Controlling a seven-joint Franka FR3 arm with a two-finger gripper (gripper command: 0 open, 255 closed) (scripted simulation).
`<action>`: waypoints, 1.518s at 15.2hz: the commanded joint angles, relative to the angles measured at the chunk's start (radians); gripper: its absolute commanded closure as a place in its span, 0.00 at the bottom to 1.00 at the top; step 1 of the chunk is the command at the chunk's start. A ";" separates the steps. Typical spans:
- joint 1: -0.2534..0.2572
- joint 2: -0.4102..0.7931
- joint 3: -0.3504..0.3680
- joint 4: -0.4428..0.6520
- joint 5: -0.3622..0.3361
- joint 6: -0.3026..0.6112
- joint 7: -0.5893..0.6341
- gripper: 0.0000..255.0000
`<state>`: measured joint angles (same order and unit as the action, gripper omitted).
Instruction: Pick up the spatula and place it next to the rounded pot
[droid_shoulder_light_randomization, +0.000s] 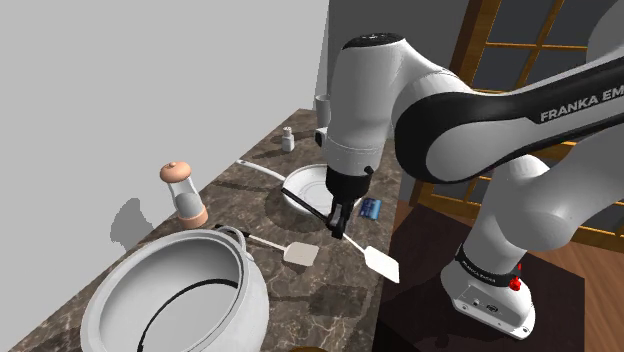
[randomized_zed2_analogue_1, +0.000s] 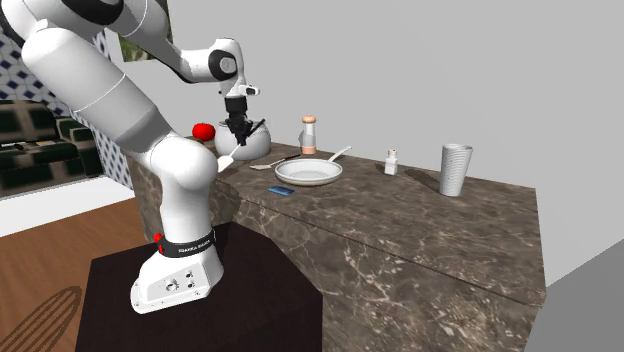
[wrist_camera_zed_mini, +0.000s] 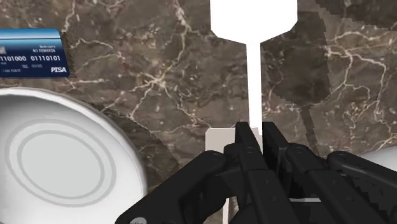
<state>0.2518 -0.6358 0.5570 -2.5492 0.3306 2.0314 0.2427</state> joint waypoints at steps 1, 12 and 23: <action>0.001 0.011 0.011 -0.021 0.006 0.033 0.002 1.00; -0.003 0.089 0.069 -0.118 0.029 0.208 0.007 1.00; -0.014 0.151 0.105 -0.160 0.034 0.311 0.014 1.00</action>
<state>0.2384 -0.4850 0.6621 -2.7092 0.3648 2.3417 0.2566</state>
